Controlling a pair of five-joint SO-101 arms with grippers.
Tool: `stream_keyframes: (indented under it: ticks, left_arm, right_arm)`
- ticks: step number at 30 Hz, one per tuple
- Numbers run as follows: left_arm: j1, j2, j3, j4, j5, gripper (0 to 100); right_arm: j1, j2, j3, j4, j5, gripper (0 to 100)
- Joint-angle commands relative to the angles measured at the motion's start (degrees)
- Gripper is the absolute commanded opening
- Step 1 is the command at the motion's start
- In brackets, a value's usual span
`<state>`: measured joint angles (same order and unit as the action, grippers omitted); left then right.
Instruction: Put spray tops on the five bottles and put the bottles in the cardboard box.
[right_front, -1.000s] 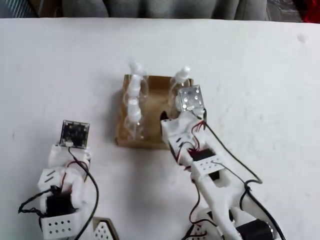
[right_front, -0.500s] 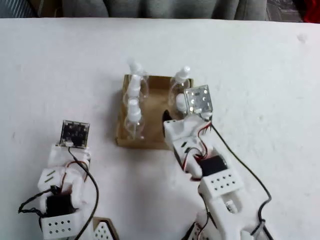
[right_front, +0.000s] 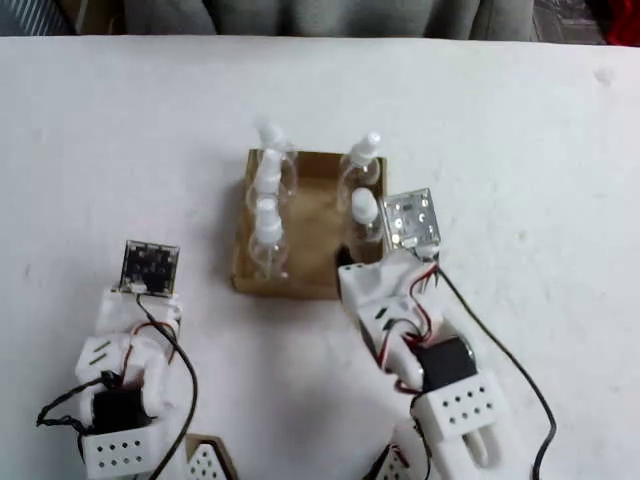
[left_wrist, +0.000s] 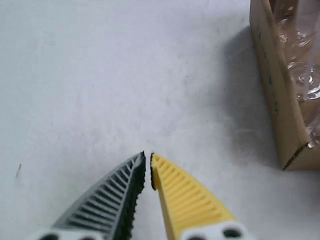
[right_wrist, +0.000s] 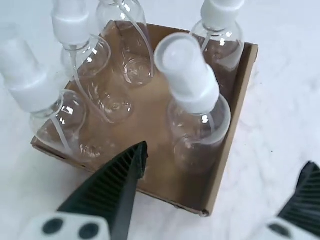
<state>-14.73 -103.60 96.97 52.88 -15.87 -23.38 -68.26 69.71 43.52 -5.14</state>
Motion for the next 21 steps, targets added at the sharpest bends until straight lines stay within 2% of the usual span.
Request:
stream_keyframes:
  ticks: [1, 10, 14, 17, 21]
  left_arm:
    - [-0.4, -0.84, 0.0, 0.18, -0.53, 2]
    - [-0.4, -0.84, 0.0, 0.09, -0.53, 2]
    - [-0.4, -0.84, 0.0, 0.0, -0.53, 2]
    - [-0.4, -0.84, 0.0, -0.09, -0.53, 2]
    - [-0.4, -0.84, 0.0, -0.09, -0.53, 2]
  right_arm:
    - [-0.31, -4.35, -1.93, 5.32, 0.62, 39.5]
    - [0.13, -17.71, -1.93, 21.76, 1.23, 39.5]
    - [0.84, -25.1, -0.88, 26.51, 8.88, 39.5]
    - [6.02, -30.81, 1.93, 26.95, 12.13, 39.5]
    - [15.52, -35.47, 4.04, 28.97, 12.57, 39.5]
